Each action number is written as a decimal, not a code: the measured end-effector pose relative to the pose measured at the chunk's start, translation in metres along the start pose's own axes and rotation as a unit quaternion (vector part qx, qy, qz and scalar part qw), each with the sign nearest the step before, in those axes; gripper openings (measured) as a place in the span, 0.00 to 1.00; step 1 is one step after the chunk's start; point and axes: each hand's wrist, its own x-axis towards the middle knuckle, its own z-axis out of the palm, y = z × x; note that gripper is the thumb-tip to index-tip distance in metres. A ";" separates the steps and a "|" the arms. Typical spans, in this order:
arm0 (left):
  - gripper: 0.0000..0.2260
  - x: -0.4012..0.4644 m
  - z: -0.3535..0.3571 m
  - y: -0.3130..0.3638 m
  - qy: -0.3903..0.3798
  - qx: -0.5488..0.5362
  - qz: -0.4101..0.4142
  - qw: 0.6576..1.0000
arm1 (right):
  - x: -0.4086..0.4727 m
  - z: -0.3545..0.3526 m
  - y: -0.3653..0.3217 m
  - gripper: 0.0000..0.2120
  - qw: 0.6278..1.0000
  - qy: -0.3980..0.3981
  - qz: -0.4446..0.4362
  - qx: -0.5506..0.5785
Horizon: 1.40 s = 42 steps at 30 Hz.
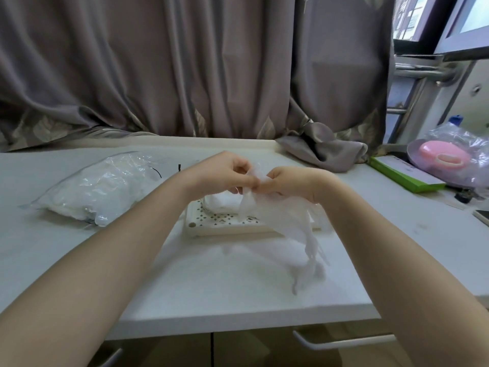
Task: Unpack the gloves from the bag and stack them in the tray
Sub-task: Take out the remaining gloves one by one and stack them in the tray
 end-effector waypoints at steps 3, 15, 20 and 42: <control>0.07 0.005 -0.003 -0.004 -0.007 -0.062 0.013 0.998 | -0.001 -0.015 0.010 0.13 0.997 -0.035 0.022 0.065; 0.13 0.023 -0.012 -0.038 0.078 -0.484 -0.147 0.859 | 0.009 -0.041 0.071 0.07 0.886 -0.100 -0.079 0.445; 0.11 0.036 -0.013 -0.027 0.103 -0.482 -0.141 0.859 | 0.021 -0.049 0.073 0.12 0.901 -0.012 -0.044 0.431; 0.13 0.051 -0.017 -0.058 0.085 0.095 -0.090 0.988 | 0.034 -0.014 0.088 0.11 0.963 0.067 -0.146 -0.218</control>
